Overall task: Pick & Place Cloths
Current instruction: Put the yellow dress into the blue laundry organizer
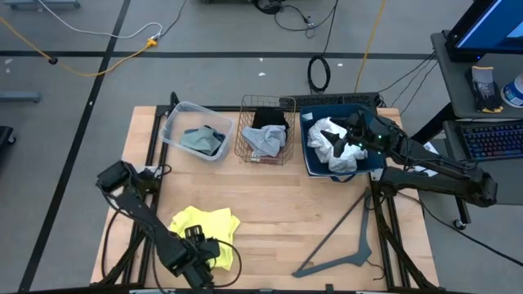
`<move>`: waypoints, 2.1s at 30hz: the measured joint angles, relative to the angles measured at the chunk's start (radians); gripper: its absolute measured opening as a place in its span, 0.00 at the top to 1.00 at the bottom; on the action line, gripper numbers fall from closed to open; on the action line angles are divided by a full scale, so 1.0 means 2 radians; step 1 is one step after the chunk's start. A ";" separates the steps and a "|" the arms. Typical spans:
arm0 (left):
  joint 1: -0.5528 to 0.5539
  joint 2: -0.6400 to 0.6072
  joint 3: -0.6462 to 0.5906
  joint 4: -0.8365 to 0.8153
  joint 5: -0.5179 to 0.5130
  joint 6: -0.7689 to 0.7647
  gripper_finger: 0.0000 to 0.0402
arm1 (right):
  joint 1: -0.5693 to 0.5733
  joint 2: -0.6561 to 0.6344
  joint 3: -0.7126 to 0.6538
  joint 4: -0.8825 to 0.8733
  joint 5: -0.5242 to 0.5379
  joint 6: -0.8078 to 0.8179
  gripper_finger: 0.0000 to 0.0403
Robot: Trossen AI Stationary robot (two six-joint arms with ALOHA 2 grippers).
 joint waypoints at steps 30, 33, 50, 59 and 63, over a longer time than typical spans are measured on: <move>0.046 0.083 -0.001 0.038 -0.119 0.031 0.89 | 0.000 0.000 0.000 -0.003 0.000 0.000 0.27; 0.062 0.083 0.001 0.039 -0.133 0.051 0.96 | 0.000 0.000 0.000 -0.003 0.000 0.000 0.27; 0.159 0.016 0.052 0.040 -0.155 0.257 0.96 | 0.000 0.000 0.000 -0.003 -0.092 0.000 0.27; 0.167 -0.072 0.053 0.075 -0.179 0.280 0.96 | 0.023 0.004 0.000 -0.001 -0.144 -0.040 0.27; 0.168 -0.105 0.053 0.099 -0.196 0.291 0.96 | 0.056 0.010 0.000 0.011 -0.144 -0.048 0.27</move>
